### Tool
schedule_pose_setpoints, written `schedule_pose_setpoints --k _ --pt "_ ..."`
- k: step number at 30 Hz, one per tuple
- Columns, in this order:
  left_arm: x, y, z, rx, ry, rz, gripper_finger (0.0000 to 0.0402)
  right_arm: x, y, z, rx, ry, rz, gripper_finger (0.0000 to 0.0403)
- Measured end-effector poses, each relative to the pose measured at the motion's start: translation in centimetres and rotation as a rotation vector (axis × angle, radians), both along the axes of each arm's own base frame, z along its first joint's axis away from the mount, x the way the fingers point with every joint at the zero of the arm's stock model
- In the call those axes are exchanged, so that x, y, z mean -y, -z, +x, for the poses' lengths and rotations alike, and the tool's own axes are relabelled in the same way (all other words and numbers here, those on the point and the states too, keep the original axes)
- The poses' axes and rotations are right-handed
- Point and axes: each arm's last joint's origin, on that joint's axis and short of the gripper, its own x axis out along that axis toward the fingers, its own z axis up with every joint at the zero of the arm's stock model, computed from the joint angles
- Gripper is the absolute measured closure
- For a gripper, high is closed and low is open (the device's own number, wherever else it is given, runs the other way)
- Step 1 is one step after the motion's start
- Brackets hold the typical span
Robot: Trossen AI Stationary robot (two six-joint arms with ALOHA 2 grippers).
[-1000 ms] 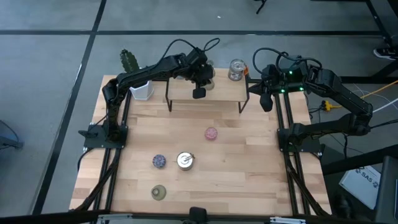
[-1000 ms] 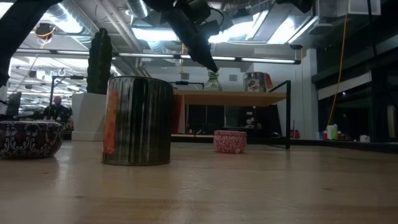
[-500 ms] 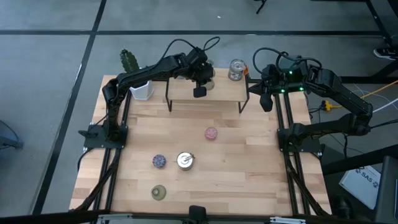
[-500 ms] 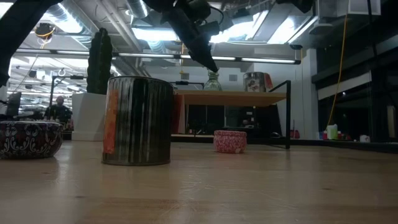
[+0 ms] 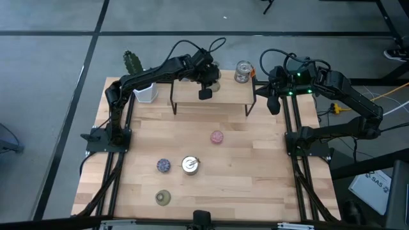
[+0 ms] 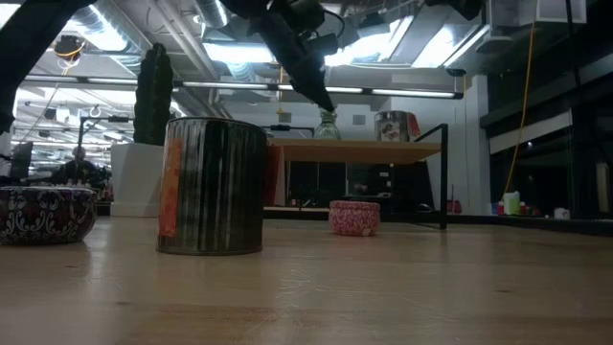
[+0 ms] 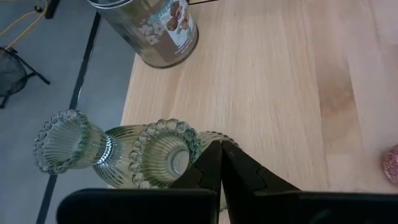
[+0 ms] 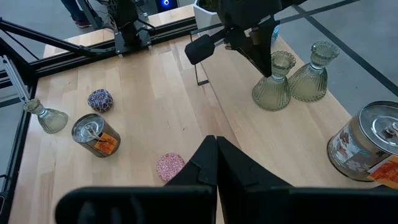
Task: Pick & Place candle stick holders
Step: Put the top green glass candle holder aligned with the green glass candle holder on the shelf, then put the red scented candle aligned with the blue scented candle on the shelf
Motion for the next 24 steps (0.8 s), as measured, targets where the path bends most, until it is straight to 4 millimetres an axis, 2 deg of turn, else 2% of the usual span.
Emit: schedule_pose_setpoints --k 17,24 --pt "0.4 -0.1 0.1 0.011 0.025 -0.018 0.0400 0.0 0.0 0.0 0.000 0.000 0.000 0.0402" --pt "1.4 -1.4 -0.4 0.028 0.060 -0.046 0.0400 0.0 0.0 0.0 0.000 -0.002 0.000 0.0402"
